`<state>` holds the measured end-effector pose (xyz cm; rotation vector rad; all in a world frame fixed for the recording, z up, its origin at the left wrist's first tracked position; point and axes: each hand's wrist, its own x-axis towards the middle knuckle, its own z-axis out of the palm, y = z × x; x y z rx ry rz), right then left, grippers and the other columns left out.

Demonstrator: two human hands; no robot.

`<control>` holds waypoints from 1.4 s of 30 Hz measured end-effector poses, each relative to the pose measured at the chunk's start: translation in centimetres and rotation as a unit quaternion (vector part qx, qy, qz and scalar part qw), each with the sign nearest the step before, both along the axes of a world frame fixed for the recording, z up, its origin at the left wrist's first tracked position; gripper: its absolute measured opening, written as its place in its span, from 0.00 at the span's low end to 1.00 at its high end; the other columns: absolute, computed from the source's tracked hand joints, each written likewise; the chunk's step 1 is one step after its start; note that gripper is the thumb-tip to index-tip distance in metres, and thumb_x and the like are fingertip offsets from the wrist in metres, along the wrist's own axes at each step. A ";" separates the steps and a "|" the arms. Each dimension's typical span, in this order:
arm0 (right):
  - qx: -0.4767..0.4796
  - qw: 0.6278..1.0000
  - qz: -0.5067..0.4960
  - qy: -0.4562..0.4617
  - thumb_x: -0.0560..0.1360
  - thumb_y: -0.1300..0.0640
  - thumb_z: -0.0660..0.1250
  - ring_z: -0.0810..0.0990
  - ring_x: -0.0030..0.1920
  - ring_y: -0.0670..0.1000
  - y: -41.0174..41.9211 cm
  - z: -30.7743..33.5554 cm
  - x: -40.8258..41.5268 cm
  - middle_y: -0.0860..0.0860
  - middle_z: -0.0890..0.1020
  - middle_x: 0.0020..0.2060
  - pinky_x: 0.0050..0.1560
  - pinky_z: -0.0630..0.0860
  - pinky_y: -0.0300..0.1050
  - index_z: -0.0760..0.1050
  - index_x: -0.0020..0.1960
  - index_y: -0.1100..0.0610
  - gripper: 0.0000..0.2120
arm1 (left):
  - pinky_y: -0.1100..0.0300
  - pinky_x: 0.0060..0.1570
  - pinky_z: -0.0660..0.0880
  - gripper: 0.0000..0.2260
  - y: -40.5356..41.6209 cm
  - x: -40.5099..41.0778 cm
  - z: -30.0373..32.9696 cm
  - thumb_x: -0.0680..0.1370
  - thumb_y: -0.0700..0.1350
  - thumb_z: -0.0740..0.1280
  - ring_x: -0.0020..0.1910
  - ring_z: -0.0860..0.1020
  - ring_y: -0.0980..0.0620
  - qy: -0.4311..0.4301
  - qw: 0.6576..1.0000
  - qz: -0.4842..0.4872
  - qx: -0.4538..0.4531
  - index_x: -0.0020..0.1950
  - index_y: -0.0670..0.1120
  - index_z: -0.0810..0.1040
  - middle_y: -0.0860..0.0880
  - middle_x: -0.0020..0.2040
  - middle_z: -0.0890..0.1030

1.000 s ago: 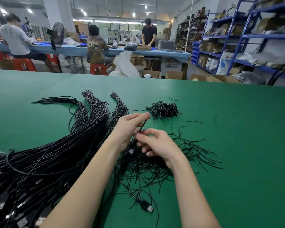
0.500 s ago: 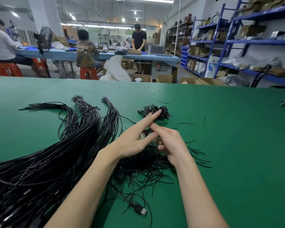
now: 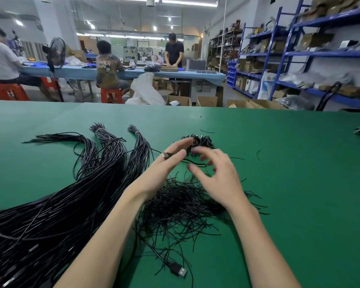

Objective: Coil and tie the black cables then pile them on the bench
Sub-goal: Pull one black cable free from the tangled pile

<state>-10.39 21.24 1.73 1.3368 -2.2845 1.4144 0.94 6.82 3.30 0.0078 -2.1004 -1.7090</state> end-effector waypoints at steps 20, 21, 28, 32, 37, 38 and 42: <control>0.226 0.944 0.239 -0.001 0.74 0.36 0.70 0.82 0.55 0.44 -2.1 0.6 -2.4 0.44 0.87 0.51 0.61 0.76 0.43 0.84 0.53 0.39 0.12 | 0.40 0.60 0.78 0.29 0.5 0.9 2.3 0.84 0.61 0.45 0.69 0.76 0.40 -0.028 0.970 -0.160 0.184 0.74 0.45 0.71 0.41 0.71 0.75; 0.268 0.927 0.250 0.076 0.77 0.41 0.67 0.81 0.58 0.48 -2.4 1.4 -3.3 0.51 0.85 0.56 0.63 0.76 0.46 0.84 0.57 0.49 0.16 | 0.42 0.57 0.80 0.30 0.6 1.0 2.3 0.84 0.62 0.45 0.66 0.77 0.39 -0.056 0.971 -0.166 0.161 0.72 0.44 0.74 0.40 0.70 0.77; 0.317 0.858 0.216 0.342 0.73 0.44 0.65 0.78 0.39 0.55 -5.1 8.3 -5.4 0.46 0.77 0.32 0.42 0.75 0.49 0.72 0.35 0.50 0.13 | 0.46 0.69 0.73 0.30 0.6 0.9 1.5 0.83 0.66 0.45 0.65 0.79 0.54 -0.208 0.973 -0.077 -0.056 0.66 0.53 0.80 0.55 0.64 0.82; 0.347 0.839 0.152 0.390 0.74 0.37 0.70 0.73 0.31 0.48 -6.8 10.9 -4.3 0.42 0.73 0.26 0.33 0.64 0.41 0.72 0.33 0.50 0.20 | 0.48 0.73 0.68 0.29 0.4 0.7 0.9 0.82 0.67 0.44 0.70 0.73 0.57 -0.216 0.972 -0.013 -0.092 0.71 0.58 0.75 0.57 0.69 0.77; 0.245 0.920 0.192 0.239 0.78 0.47 0.68 0.70 0.26 0.44 -6.7 13.7 -3.1 0.45 0.76 0.24 0.32 0.65 0.34 0.80 0.33 0.52 0.17 | 0.45 0.72 0.66 0.28 -1.0 0.6 -0.1 0.80 0.70 0.42 0.73 0.69 0.54 -0.151 0.986 0.047 -0.053 0.74 0.65 0.68 0.57 0.75 0.71; 0.234 0.930 0.211 0.190 0.79 0.49 0.67 0.69 0.25 0.42 -6.5 14.0 -2.8 0.44 0.77 0.24 0.30 0.64 0.31 0.81 0.34 0.51 0.16 | 0.45 0.69 0.69 0.27 -1.0 0.5 -0.2 0.80 0.70 0.42 0.72 0.69 0.55 -0.130 0.990 0.050 -0.023 0.75 0.66 0.67 0.58 0.75 0.71; 0.276 0.914 0.297 0.005 0.82 0.45 0.65 0.69 0.26 0.41 -4.7 11.2 -2.1 0.43 0.76 0.28 0.27 0.65 0.32 0.82 0.43 0.51 0.15 | 0.43 0.63 0.76 0.23 -1.4 0.1 -0.2 0.84 0.63 0.47 0.71 0.73 0.55 -0.054 0.987 0.043 0.142 0.77 0.61 0.64 0.56 0.74 0.73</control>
